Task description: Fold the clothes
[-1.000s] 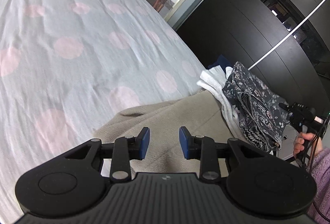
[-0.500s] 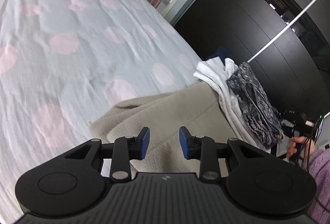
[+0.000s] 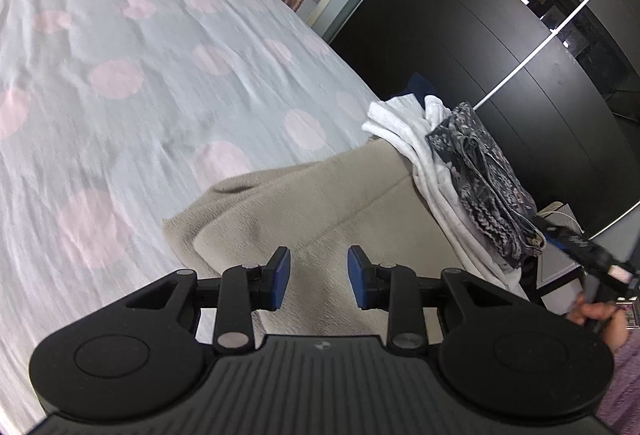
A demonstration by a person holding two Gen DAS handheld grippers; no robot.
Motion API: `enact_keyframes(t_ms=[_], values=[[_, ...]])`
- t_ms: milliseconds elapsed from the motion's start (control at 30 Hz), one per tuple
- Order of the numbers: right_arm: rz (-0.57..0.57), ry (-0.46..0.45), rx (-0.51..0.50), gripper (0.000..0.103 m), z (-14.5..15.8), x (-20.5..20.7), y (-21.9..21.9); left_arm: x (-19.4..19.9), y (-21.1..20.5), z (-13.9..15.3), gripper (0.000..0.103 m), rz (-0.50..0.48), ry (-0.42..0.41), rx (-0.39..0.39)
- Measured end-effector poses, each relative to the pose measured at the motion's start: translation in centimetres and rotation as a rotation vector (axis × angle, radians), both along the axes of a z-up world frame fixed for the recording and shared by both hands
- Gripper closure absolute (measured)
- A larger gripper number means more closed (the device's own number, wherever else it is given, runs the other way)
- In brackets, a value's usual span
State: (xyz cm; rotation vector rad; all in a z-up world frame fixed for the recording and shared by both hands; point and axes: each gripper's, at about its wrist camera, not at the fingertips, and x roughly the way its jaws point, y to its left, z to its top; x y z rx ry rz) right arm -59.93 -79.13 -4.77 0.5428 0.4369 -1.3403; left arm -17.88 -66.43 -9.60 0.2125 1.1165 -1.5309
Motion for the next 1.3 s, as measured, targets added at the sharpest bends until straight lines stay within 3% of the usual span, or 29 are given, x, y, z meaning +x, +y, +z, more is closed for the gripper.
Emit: enact_keyframes(t_ms=[133,200,433,567,733,833,967,1167,1233,1300], values=[[-0.012,0.024,0.058,0.061,-2.6,0.7,-1.0,-0.3,0.7,0.3,0.075,0.001,0.006,-0.003],[-0.033,-0.018,0.072,0.061,-3.3,-0.1,-1.0,-0.2,0.9,0.4,0.075,0.0,-0.002,-0.002],[-0.035,0.026,-0.013,0.065,1.7,0.2,0.6,0.1,0.9,0.8,0.075,-0.007,-0.053,-0.006],[0.058,0.095,-0.039,0.072,3.2,2.7,0.3,0.4,1.1,0.9,0.075,0.016,-0.093,0.007],[0.12,0.21,0.018,0.072,1.1,6.5,-0.2,0.8,1.8,1.3,0.075,0.037,-0.106,0.007],[0.127,0.228,0.045,0.071,-0.3,6.6,0.6,0.6,2.3,1.8,0.075,0.04,-0.139,-0.001],[0.113,0.2,0.009,0.071,0.7,6.5,2.3,-0.3,3.2,3.1,0.075,0.045,-0.199,-0.044],[0.106,0.138,-0.035,0.051,2.5,6.9,7.1,-2.7,4.9,6.1,0.072,0.022,-0.261,-0.15],[0.097,0.129,-0.058,0.041,3.4,6.7,9.6,-3.8,5.6,7.3,0.057,0.005,-0.271,-0.184],[0.09,0.122,-0.087,0.035,4.6,6.4,12.1,-5.0,6.4,8.4,0.054,-0.002,-0.297,-0.205]])
